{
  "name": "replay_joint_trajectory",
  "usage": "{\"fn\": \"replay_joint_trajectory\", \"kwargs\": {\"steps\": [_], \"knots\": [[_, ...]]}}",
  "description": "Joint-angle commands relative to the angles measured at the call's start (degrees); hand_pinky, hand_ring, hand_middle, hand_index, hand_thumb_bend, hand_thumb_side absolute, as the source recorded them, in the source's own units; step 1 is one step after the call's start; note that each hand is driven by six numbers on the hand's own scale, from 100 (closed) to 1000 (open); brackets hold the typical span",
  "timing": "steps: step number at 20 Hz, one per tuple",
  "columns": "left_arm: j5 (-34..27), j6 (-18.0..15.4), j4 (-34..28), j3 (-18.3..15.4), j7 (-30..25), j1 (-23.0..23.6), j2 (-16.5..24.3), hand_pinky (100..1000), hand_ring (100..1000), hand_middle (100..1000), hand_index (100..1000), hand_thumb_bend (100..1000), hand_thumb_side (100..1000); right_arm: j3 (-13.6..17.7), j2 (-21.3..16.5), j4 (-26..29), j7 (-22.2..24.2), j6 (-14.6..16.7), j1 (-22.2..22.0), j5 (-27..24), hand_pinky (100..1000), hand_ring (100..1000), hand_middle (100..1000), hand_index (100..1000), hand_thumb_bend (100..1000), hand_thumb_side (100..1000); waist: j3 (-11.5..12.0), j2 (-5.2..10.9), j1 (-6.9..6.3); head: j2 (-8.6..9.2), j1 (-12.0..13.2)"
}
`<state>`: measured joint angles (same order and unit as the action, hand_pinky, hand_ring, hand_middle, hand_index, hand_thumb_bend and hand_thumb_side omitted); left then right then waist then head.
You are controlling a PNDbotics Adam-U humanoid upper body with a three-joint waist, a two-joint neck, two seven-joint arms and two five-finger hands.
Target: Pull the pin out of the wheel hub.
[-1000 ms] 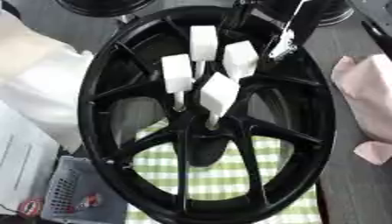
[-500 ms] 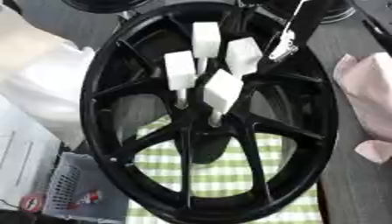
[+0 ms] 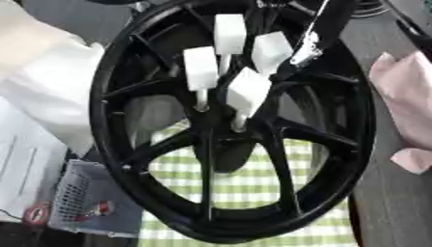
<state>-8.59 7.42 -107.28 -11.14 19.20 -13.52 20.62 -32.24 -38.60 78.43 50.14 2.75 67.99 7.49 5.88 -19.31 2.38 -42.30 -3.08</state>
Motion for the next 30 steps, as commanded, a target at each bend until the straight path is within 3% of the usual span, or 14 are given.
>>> {"fn": "replay_joint_trajectory", "kwargs": {"steps": [1, 8, 19, 25, 30], "knots": [[-0.22, -0.04, -0.76, -0.32, -0.13, -0.56, 0.96, 665, 731, 640, 763, 726, 491, 0.23, -0.96, 0.76, -0.37, -0.64, 1.01, 0.55, 831, 722, 607, 710, 557, 237, 0.10, 1.05, -0.15, -0.48, 0.05], [-0.25, -0.02, -0.55, -0.35, -0.17, -0.59, 0.97, 665, 731, 638, 763, 726, 492, 0.42, -0.63, 0.74, -1.63, -1.98, 1.32, -0.44, 828, 684, 537, 641, 477, 120, -0.03, 1.42, -0.23, -0.44, 0.09], [-0.15, -0.07, -0.46, -0.69, 0.18, -0.25, 1.19, 666, 731, 637, 763, 729, 492, 2.93, -1.22, 2.42, -2.25, -4.11, 2.35, -3.14, 824, 646, 488, 591, 486, 100, -0.54, 1.95, -0.72, 0.11, -0.74], [-0.07, -0.08, -0.45, -0.82, 0.31, -0.11, 1.22, 666, 731, 637, 763, 731, 492, 6.99, -2.94, 3.79, -4.49, -4.96, 2.37, -4.74, 826, 639, 477, 579, 488, 100, -0.77, 1.91, -1.11, 0.35, -0.98], [0.02, -0.08, -0.52, -1.02, 0.41, 0.00, 1.28, 667, 731, 638, 763, 732, 493, 13.82, -7.00, 6.66, -9.52, -5.95, 0.26, -7.90, 833, 638, 474, 577, 488, 100, -1.25, 1.94, -1.51, 0.59, -0.46]]}}
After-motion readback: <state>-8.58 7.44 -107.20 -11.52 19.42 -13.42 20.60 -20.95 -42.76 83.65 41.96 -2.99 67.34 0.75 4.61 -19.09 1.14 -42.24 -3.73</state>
